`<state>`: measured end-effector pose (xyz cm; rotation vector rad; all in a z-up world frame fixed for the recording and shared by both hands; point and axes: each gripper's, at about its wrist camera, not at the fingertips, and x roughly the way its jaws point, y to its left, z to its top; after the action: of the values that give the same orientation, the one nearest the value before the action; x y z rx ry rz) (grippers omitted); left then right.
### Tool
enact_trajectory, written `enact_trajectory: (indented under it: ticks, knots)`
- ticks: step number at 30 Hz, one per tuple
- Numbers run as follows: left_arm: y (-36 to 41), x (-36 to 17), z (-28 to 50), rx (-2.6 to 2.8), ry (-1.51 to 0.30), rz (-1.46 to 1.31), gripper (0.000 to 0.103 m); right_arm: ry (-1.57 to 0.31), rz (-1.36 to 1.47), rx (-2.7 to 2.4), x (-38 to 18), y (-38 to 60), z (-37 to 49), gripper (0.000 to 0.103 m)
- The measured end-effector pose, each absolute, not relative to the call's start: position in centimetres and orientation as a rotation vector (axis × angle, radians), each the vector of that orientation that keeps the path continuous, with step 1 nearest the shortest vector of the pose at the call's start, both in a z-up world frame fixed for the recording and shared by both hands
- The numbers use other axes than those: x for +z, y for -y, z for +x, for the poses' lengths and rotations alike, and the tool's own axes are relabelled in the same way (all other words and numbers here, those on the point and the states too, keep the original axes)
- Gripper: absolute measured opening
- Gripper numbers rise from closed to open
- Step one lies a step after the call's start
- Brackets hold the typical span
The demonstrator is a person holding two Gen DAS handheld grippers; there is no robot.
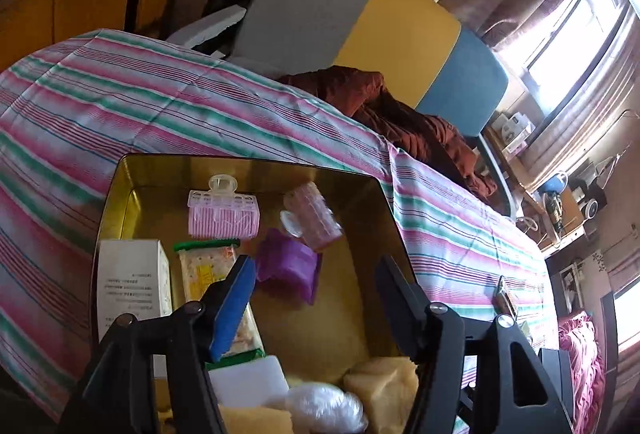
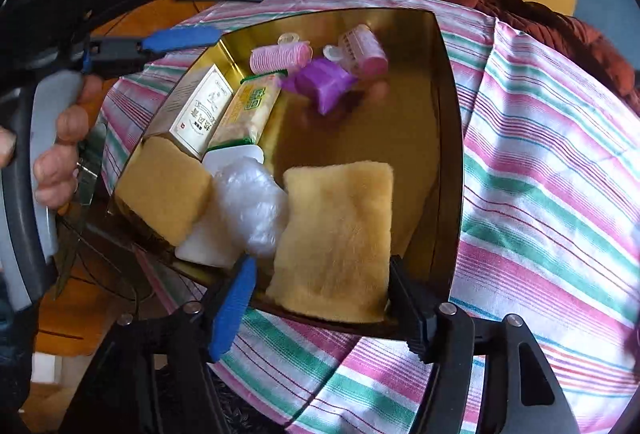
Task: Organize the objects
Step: 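Carry the purple packet and sponge over the tray and release both inside, then withdraw both open tools from the tray toward the remaining items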
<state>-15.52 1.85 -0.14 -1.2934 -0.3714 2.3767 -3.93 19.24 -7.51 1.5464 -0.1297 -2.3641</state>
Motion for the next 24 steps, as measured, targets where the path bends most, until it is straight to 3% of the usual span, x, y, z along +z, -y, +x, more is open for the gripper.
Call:
enact_trajectory:
  ticks: [3, 6, 13, 24]
  knots:
    - [-1.2, -0.4, -14.1, 2.392, 0.368, -1.298, 0.063, 0.171, 1.531, -2.367, -7.1, -19.7, -3.3, 0.075]
    - [-0.7, -1.0, -12.6, 2.426, 0.343, -1.306, 0.064, 0.12, 1.508, -2.41, -6.1, -19.2, -2.3, 0.093]
    - [-1.3, -1.2, -8.4, 2.533, 0.176, -1.246, 0.069, 0.06, 1.415, -2.534, -4.1, -19.3, -0.9, 0.096]
    - [-2.6, -0.5, -5.0, 2.638, 0.007, -1.171, 0.071, 0.124, 1.346, -2.667, -3.5, -20.0, -0.3, 0.103]
